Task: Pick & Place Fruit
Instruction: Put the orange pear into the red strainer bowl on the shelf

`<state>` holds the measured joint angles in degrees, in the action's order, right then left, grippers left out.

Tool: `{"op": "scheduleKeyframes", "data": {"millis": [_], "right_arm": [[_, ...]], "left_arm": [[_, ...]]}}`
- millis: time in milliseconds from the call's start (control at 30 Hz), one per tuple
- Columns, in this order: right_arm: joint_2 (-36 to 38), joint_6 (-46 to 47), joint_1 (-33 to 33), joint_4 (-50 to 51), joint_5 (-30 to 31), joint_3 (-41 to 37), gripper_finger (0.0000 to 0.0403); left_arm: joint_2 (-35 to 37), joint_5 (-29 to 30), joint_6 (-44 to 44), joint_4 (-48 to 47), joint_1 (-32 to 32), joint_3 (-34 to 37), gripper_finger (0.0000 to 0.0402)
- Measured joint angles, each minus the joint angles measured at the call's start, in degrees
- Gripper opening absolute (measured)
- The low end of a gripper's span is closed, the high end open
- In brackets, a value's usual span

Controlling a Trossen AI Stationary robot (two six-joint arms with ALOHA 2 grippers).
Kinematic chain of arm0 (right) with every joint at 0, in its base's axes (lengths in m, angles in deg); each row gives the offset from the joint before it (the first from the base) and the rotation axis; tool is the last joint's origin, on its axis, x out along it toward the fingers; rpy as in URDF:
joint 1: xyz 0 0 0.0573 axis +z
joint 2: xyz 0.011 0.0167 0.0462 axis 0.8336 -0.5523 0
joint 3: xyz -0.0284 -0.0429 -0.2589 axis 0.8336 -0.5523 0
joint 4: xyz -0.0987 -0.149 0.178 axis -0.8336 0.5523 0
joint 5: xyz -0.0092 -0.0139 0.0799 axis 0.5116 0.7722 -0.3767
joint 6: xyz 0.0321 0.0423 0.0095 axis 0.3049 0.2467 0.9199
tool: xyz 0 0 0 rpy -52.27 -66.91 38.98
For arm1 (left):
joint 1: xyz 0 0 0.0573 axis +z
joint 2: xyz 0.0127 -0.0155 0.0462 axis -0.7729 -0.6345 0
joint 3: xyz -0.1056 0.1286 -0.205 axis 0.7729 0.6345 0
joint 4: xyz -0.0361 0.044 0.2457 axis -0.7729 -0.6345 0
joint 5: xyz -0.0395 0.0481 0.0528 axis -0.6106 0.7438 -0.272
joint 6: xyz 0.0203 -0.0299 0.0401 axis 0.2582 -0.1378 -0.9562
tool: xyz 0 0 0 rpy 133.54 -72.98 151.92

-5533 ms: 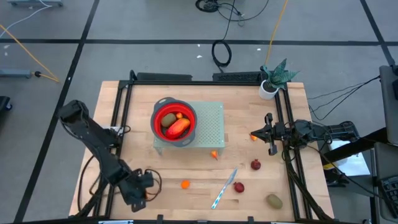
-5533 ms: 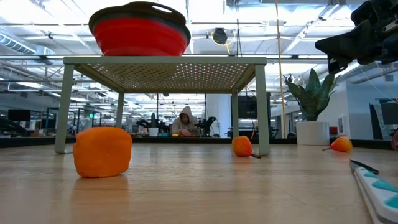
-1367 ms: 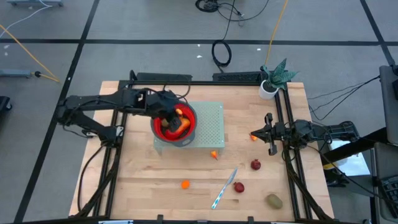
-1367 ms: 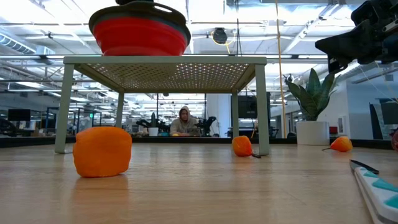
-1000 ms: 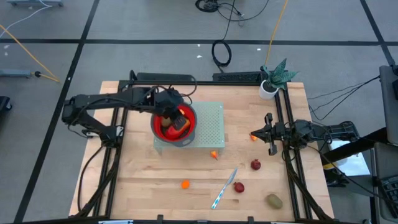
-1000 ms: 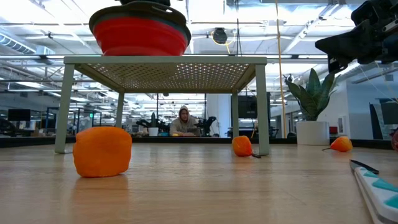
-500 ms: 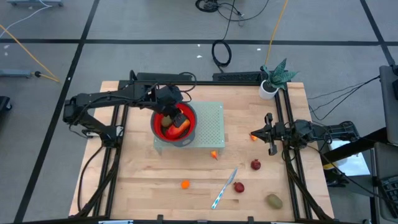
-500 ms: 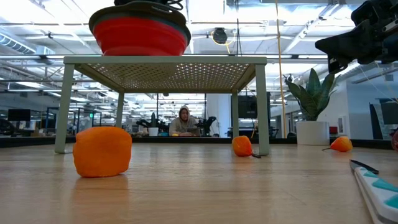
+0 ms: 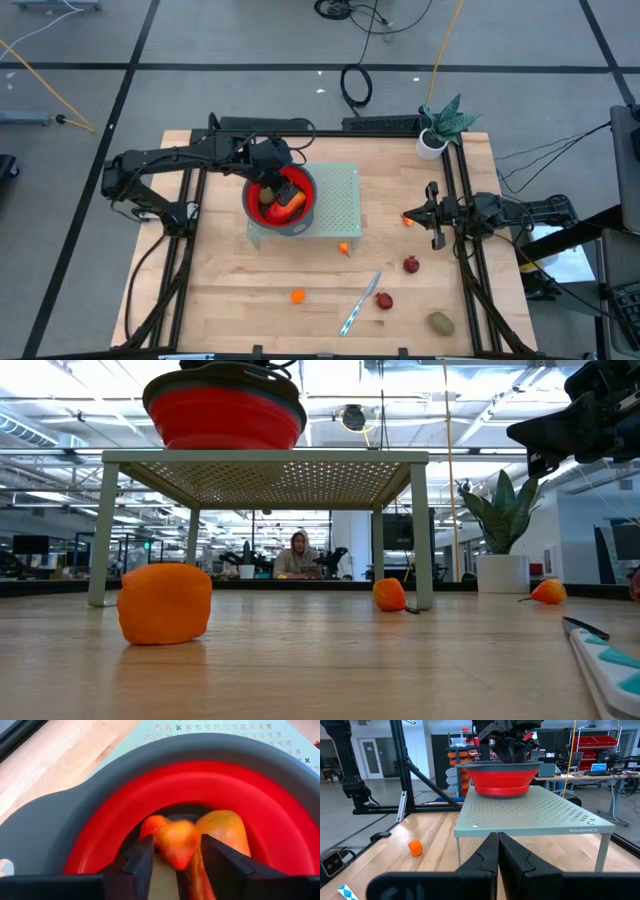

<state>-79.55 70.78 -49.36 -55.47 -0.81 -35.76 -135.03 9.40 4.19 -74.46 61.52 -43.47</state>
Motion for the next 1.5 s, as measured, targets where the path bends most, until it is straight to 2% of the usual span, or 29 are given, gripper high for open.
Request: {"op": "scheduleKeyframes", "data": {"millis": [233,433,600,767,1167,1500], "right_arm": [[0.00,0.00,0.00,-0.05,-0.01,0.00,0.0000],[0.00,0.01,-0.01,-2.02,-0.01,0.00,0.0000],[0.00,0.01,-0.02,-4.38,-0.02,0.00,0.0000],[0.00,0.00,0.00,-4.68,-0.09,0.00,0.0000],[0.00,4.48,-0.01,-4.68,-0.18,0.00,0.0000],[0.00,4.48,0.00,-4.68,-0.18,0.00,0.0000]], "left_arm": [[0.30,-0.52,-1.45,-0.76,0.31,-1.44,0.0218],[2.11,1.29,0.30,-0.83,0.02,-8.02,0.0215],[3.06,3.92,-0.66,-0.66,-1.70,-12.22,0.0186],[5.39,5.26,-1.48,0.61,-3.21,-13.57,0.0146],[7.35,7.10,-1.64,1.03,-8.42,-13.38,0.0014],[7.45,7.28,-4.39,-0.23,-11.87,-12.57,0.0003]]}}
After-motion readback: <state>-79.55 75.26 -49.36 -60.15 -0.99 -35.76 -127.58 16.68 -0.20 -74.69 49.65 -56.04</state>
